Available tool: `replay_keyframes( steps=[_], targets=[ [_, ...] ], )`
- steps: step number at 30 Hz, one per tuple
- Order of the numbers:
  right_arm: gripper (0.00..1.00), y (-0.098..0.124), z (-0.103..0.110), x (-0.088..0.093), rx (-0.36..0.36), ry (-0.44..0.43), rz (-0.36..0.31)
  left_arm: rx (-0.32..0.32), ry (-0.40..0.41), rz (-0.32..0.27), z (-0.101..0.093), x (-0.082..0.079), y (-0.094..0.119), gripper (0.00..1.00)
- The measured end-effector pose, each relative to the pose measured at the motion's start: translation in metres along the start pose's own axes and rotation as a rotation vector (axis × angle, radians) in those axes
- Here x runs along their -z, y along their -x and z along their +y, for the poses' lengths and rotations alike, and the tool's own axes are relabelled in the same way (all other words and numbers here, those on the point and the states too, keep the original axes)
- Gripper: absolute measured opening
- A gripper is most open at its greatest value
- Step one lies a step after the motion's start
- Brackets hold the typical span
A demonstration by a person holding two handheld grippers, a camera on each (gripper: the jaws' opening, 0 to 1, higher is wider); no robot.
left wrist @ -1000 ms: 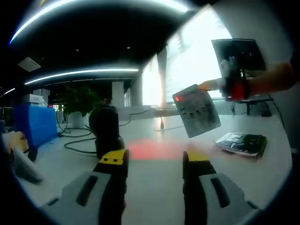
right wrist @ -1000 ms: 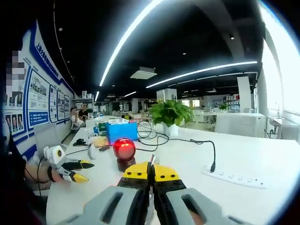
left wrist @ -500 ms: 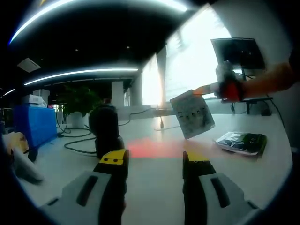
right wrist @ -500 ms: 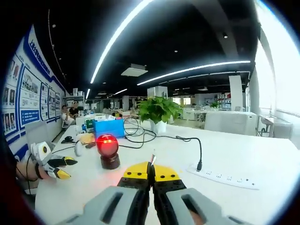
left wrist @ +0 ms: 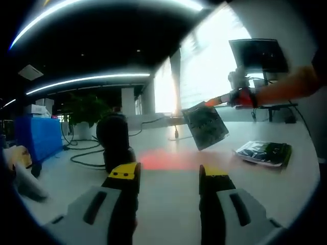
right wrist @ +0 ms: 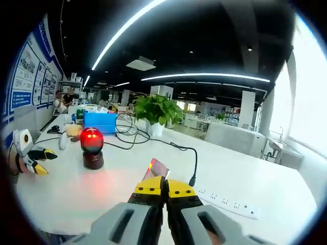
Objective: Clip sheet goods on table flip sheet goods clip sheet goods scan sheet goods put sheet goods back to table
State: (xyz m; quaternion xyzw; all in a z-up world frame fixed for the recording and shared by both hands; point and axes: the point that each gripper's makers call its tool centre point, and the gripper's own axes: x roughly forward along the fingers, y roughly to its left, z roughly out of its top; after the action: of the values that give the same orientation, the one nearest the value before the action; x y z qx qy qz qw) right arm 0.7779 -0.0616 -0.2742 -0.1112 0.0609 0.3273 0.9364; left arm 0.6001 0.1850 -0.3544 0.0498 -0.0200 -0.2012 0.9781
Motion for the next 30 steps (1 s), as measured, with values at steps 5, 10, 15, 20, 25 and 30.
replay_keyframes(
  steps=[5, 10, 15, 20, 25, 30],
  targets=[
    [0.00, -0.007, -0.007, 0.007, -0.001, 0.019, 0.023, 0.000, -0.002, -0.003, 0.000, -0.001, 0.000, 0.39],
    [0.00, -0.013, -0.015, 0.014, 0.007, 0.048, 0.047, -0.008, 0.010, -0.006, 0.003, -0.001, 0.000, 0.39],
    [0.00, -0.023, -0.023, 0.032, -0.004, 0.106, 0.107, -0.010, 0.014, -0.008, 0.003, -0.001, 0.000, 0.39],
    [0.00, -0.036, -0.039, 0.045, -0.009, 0.093, 0.116, -0.006, 0.023, -0.009, 0.003, -0.001, -0.001, 0.39],
    [0.00, -0.037, -0.040, 0.054, -0.041, 0.093, 0.126, -0.001, 0.032, -0.010, 0.003, 0.000, -0.002, 0.39],
    [0.00, -0.041, -0.042, 0.061, -0.057, 0.096, 0.126, -0.011, 0.078, -0.026, 0.010, -0.002, -0.004, 0.39]
  ],
)
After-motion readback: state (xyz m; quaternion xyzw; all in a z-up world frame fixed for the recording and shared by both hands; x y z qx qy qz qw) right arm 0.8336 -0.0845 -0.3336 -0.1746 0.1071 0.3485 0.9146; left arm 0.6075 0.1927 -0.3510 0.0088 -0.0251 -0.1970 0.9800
